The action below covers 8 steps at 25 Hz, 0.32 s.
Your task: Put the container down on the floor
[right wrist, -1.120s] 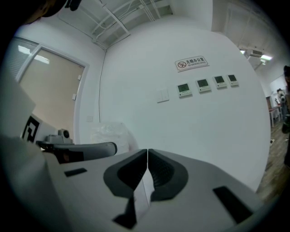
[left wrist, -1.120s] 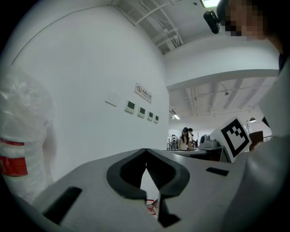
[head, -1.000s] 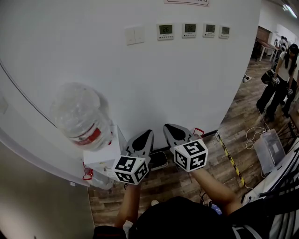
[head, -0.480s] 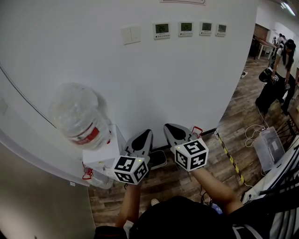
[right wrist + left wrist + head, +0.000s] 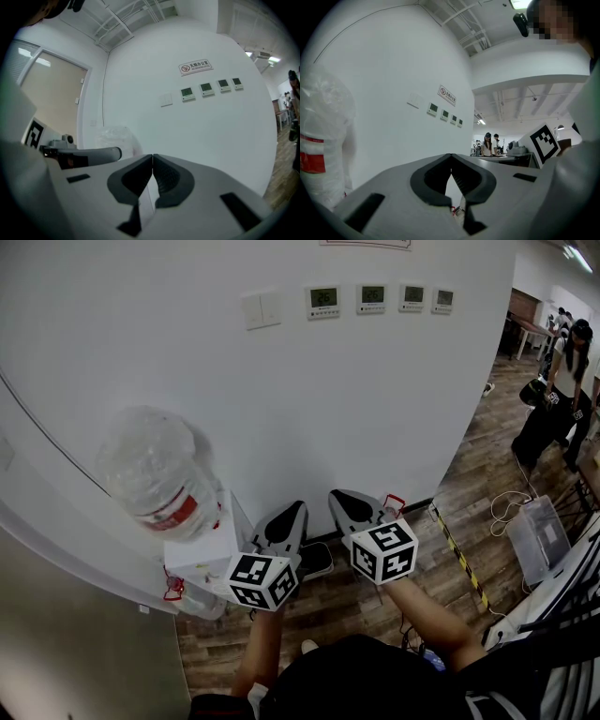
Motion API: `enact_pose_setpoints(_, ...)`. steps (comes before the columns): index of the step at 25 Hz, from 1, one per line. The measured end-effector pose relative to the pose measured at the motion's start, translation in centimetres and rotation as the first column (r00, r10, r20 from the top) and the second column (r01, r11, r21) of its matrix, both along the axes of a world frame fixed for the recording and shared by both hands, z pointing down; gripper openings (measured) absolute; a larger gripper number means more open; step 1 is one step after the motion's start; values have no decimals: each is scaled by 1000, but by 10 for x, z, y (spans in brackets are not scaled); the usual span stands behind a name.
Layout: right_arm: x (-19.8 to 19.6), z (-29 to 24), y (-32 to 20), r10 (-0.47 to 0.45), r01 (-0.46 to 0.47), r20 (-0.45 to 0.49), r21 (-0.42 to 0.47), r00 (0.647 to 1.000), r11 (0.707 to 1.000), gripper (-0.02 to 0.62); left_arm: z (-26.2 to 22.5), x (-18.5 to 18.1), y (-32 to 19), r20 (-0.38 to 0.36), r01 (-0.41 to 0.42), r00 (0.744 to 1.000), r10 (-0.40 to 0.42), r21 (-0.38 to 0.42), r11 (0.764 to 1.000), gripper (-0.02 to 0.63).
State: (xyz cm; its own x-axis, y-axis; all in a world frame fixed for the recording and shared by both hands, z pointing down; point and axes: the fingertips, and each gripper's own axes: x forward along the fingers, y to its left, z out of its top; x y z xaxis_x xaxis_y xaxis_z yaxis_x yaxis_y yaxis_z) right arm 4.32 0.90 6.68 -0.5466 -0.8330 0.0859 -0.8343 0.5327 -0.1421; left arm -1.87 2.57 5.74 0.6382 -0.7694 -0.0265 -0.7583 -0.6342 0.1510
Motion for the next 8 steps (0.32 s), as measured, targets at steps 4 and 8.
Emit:
enact_pose_setpoints(4, 0, 0, 0, -1, 1, 1, 0, 1000, 1000, 31, 0, 0, 0, 0, -1, 1000, 1, 1, 1000, 17)
enact_pose_setpoints(8, 0, 1, 0, -1, 1, 4, -4, 1000, 1000, 32, 1, 0, 0, -4, -2, 1000, 2, -3, 1000, 17)
